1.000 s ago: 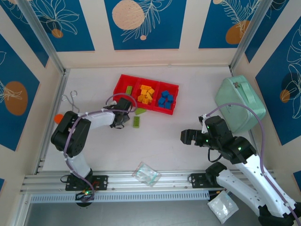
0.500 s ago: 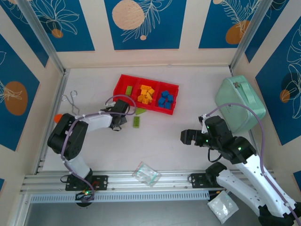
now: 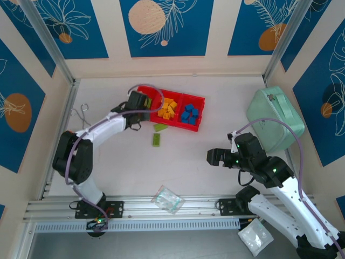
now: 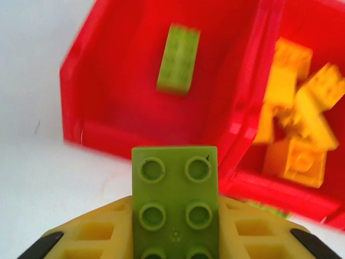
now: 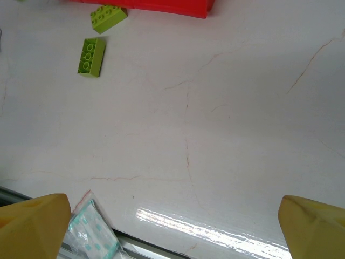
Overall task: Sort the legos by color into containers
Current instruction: Place the lego in the container.
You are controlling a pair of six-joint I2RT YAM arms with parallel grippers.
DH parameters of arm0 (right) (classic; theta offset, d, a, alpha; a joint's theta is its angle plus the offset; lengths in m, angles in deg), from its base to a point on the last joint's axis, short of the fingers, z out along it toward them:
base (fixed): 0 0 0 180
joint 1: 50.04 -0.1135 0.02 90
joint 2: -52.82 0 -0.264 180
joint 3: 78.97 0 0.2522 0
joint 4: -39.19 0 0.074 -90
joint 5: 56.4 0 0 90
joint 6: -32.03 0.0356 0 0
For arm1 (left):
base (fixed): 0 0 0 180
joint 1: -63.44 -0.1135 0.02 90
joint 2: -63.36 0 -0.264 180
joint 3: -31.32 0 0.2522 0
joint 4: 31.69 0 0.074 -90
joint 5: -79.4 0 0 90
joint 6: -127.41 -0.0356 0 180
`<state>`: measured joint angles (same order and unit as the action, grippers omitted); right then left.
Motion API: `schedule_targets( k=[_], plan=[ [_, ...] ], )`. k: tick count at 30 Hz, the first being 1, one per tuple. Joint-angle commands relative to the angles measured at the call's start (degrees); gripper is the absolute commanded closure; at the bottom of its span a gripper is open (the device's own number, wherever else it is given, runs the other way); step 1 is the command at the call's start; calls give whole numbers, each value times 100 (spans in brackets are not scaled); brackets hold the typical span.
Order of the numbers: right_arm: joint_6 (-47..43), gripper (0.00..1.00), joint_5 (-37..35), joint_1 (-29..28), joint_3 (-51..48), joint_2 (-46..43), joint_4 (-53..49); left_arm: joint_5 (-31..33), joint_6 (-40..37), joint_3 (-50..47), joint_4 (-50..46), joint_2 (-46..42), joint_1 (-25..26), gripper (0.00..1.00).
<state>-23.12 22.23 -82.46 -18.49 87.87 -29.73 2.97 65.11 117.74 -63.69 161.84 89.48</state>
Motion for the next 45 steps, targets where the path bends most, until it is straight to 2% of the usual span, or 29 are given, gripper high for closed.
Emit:
schedule_targets(
  k=[1,5,9,16,28,34,39,45],
  plan=[
    [70,1,-99,-53,40,-20,-48,-268,-666,963,-733,705,-232,68],
    [52,1,-62,-31,20,52,-25,-316,-704,2588,-1506,1805,-343,69],
    [26,1,-66,-29,78,140,-92,-310,-829,3814,-1899,2703,-397,69],
    [31,1,-119,-27,70,134,-104,-229,-1016,5166,-2446,3750,-493,69],
    [-31,1,73,181,39,195,-9,-69,-1418,5269,-2775,4005,-556,64],
    [-34,1,92,193,39,169,-13,227,-1548,5096,-2814,3898,-568,62],
    [-38,1,92,184,39,167,-13,318,-1606,4709,-2599,3587,-566,51],
    [-31,1,85,184,39,160,-24,246,-1622,4106,-2325,3073,-565,43]
  ],
)
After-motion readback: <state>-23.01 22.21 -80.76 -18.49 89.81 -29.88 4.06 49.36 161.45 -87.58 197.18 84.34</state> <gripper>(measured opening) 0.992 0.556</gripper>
